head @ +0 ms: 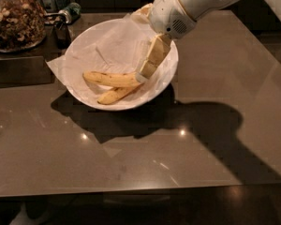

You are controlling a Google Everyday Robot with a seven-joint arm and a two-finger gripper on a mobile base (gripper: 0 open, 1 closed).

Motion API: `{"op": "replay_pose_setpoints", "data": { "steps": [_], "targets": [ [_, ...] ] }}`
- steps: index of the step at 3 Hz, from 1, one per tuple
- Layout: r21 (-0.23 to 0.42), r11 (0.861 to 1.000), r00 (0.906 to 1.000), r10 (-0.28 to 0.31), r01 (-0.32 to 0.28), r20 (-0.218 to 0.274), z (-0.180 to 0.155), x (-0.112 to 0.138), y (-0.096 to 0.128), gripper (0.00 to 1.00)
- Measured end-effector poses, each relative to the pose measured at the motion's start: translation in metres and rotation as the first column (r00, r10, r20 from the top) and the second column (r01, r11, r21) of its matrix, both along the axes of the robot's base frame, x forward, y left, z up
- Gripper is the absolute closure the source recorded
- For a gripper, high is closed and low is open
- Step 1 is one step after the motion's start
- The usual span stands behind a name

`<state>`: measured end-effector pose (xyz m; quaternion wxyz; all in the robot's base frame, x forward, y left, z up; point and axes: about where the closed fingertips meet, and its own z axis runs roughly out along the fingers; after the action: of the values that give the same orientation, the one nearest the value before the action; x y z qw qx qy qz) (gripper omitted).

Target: Pick banana from white bowl

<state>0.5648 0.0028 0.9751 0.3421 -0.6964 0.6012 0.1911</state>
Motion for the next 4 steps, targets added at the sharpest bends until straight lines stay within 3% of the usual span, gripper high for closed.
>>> {"op": "replay_pose_setpoints", "data": {
  "steps": [1, 2, 3, 4],
  "targets": [
    [0.042, 0.999, 0.9997, -0.005, 0.006, -0.025, -0.016, 0.005, 0.017, 0.00],
    [0.037, 0.999, 0.9982, 0.011, -0.009, -0.059, -0.034, 0.005, 0.034, 0.00],
    [0.037, 0.999, 0.9982, 0.011, -0.009, -0.059, -0.034, 0.005, 0.034, 0.19],
    [0.045, 0.999, 0.9977, 0.002, 0.001, -0.067, -0.040, 0.007, 0.036, 0.28]
  ]
}}
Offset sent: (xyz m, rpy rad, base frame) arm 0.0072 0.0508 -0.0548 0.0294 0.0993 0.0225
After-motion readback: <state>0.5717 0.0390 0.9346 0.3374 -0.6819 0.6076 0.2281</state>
